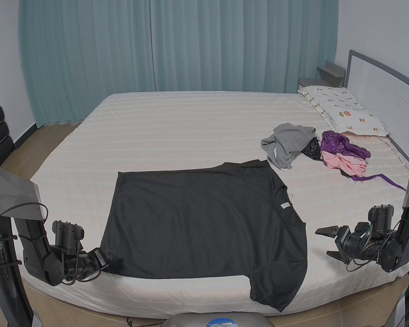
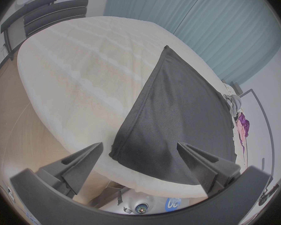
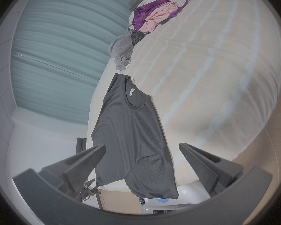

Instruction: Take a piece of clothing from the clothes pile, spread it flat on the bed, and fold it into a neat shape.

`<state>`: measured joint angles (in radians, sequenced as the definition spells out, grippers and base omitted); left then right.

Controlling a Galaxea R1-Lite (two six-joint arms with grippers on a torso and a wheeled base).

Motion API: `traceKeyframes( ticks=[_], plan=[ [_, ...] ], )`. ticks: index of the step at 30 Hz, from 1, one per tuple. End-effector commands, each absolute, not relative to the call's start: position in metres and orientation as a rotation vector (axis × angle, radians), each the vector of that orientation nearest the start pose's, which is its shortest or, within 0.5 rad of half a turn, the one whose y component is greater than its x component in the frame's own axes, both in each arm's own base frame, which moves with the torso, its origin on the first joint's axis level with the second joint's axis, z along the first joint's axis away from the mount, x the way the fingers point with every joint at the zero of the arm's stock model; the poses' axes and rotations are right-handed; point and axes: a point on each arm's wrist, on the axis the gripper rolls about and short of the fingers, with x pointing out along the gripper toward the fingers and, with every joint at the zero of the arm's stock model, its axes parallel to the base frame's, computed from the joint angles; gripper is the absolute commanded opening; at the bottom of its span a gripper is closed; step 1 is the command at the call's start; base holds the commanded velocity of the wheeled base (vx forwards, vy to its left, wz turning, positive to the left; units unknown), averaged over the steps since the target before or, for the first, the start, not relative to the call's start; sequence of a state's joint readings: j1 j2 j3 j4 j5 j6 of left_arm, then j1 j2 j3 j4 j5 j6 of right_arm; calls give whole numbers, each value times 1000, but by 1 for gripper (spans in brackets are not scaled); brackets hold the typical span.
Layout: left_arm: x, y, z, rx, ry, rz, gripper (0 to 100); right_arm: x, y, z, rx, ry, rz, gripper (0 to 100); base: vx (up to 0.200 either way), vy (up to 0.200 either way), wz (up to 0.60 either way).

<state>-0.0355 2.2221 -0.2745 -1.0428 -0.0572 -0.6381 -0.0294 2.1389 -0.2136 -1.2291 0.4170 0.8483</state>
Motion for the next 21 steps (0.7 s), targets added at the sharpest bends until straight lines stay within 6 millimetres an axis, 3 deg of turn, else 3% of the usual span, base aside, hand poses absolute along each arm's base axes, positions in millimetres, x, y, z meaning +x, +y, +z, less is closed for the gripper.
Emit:
traceKeyframes(
  ticks=[1, 10, 11, 21],
  plan=[
    [255, -15, -39, -587, 911, 205, 100, 249, 2, -2, 959, 808, 62, 100, 0, 0, 0],
    [259, -20, -41, -571, 909, 202, 100, 250, 1, -1, 960, 803, 62, 100, 0, 0, 0],
    [259, -20, -41, -573, 909, 203, 0, 250, 1, -2, 960, 806, 59, 100, 0, 0, 0],
    [256, -12, -38, -621, 889, 265, 0, 249, 2, -1, 959, 806, 59, 100, 0, 0, 0]
  ],
)
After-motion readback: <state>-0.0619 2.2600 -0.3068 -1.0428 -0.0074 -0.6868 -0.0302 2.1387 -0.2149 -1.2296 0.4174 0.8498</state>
